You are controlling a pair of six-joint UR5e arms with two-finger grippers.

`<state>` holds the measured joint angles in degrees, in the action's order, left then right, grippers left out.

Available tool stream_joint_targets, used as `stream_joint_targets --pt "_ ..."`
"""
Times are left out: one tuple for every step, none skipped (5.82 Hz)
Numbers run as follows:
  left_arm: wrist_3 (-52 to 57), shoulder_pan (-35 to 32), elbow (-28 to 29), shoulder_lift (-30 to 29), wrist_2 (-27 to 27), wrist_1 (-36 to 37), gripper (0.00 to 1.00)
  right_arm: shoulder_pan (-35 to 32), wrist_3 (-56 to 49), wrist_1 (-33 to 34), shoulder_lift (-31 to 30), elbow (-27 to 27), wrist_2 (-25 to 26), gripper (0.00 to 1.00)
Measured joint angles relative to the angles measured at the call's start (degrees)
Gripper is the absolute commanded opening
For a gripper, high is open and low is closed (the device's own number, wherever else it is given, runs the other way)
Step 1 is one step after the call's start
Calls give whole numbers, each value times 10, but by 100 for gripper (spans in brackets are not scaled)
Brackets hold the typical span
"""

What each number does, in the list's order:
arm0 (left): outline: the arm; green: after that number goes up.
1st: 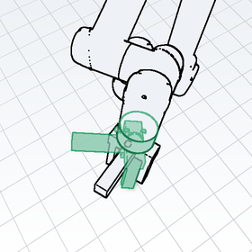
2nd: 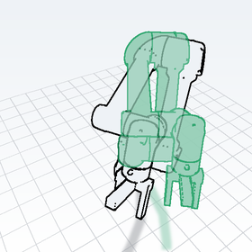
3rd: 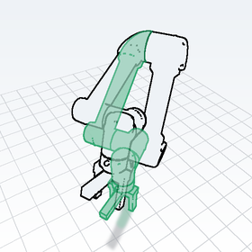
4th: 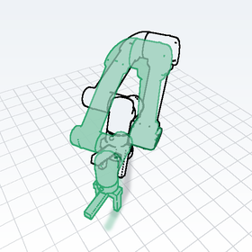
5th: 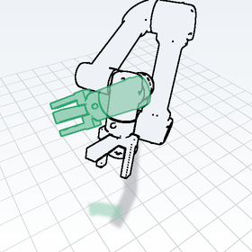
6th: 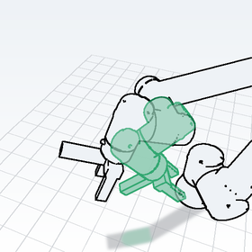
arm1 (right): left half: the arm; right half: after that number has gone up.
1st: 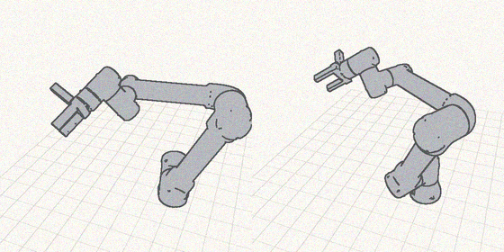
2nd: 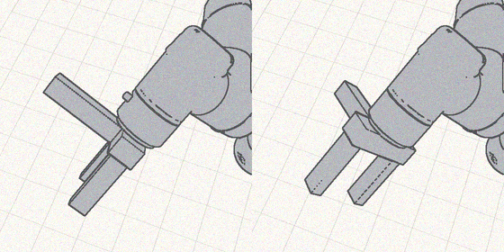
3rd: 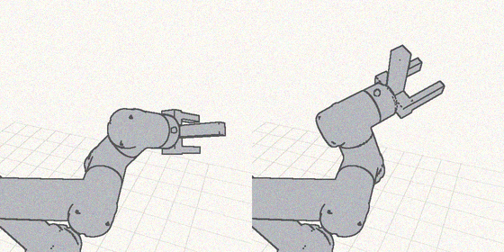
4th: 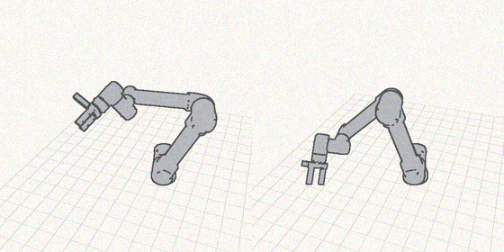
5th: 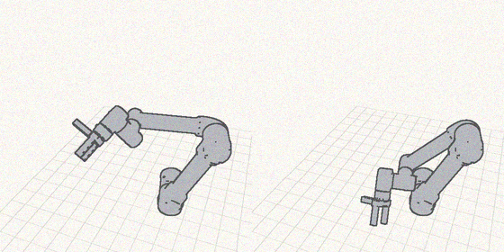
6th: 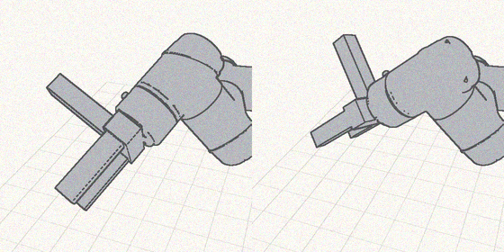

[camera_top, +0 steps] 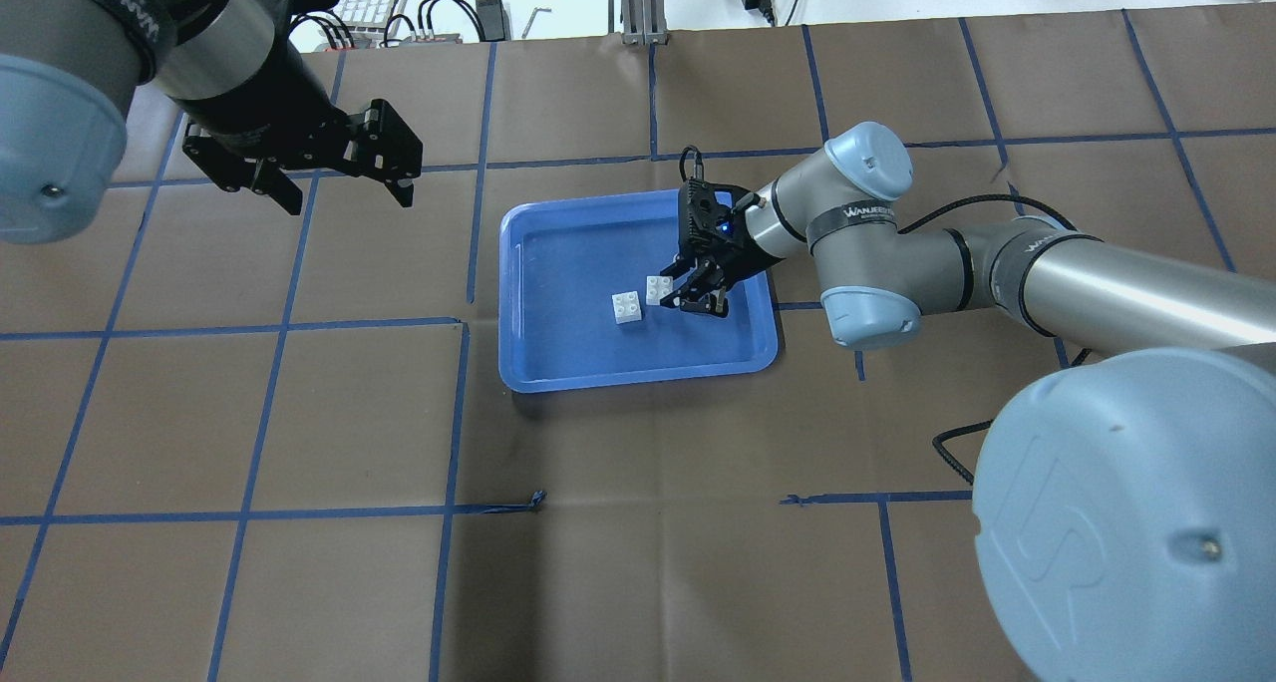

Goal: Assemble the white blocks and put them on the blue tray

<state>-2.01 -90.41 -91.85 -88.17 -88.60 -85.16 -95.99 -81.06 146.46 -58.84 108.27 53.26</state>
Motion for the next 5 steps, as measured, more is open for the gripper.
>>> stream_joint_targets --pt "-11 0 -4 3 0 1 99 -3 0 3 0 3 0 28" --pt "-14 0 -10 6 1 3 99 -6 1 3 1 4 0 28" --pt "-13 0 -13 7 2 5 99 -8 1 4 1 4 0 28" --pt "-12 0 -14 8 3 7 99 -9 1 4 1 4 0 28" --pt "-12 1 -14 9 4 7 99 -9 3 4 1 4 0 28"
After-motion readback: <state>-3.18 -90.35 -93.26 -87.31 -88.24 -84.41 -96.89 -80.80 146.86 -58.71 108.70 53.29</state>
